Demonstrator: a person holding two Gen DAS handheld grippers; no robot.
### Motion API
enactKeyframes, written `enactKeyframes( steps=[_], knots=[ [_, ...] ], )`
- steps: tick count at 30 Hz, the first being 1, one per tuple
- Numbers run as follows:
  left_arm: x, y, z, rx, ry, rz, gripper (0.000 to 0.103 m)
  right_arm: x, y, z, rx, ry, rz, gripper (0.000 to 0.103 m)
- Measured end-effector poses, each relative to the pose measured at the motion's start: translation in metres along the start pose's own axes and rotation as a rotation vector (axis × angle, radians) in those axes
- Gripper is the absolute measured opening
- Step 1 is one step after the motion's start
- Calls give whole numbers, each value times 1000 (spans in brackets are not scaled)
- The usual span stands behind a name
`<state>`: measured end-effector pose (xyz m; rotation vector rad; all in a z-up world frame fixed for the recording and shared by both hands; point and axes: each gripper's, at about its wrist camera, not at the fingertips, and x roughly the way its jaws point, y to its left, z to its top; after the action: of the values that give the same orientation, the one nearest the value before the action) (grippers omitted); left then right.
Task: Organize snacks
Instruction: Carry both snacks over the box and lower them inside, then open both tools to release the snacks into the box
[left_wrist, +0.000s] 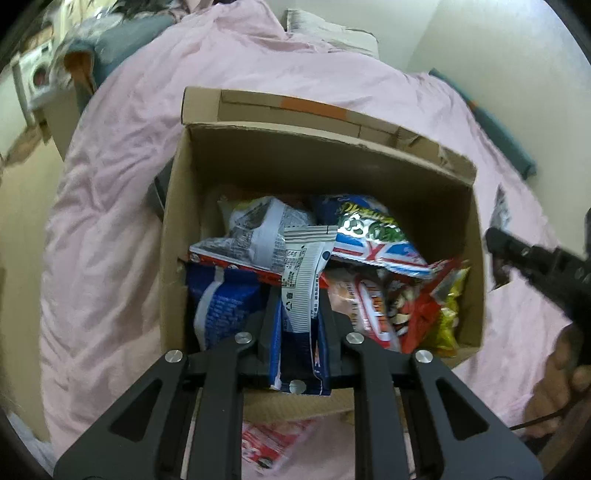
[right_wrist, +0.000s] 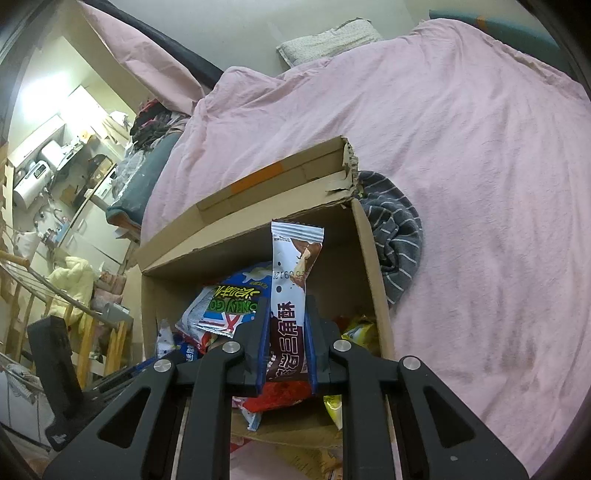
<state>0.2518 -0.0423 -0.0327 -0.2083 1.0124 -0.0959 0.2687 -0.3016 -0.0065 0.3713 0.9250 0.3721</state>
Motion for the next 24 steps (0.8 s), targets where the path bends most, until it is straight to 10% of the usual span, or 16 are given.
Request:
enactKeyframes(
  steps=[7,16,20,24],
  knots=[
    [-8,2,-2,-33,15,-9,78,-1,-12,3,69,-24,18,18],
    [-14,5,1,-43,-16,-25,78,7,-7,4,48,7,11,26],
    [-17,5,2,-42,-28,-18,78,0,-8,3,58,-37,14,83],
    [-17,7,2,-42,-30,-20,78,-6,-9,5,54,-69,14,84]
  ],
)
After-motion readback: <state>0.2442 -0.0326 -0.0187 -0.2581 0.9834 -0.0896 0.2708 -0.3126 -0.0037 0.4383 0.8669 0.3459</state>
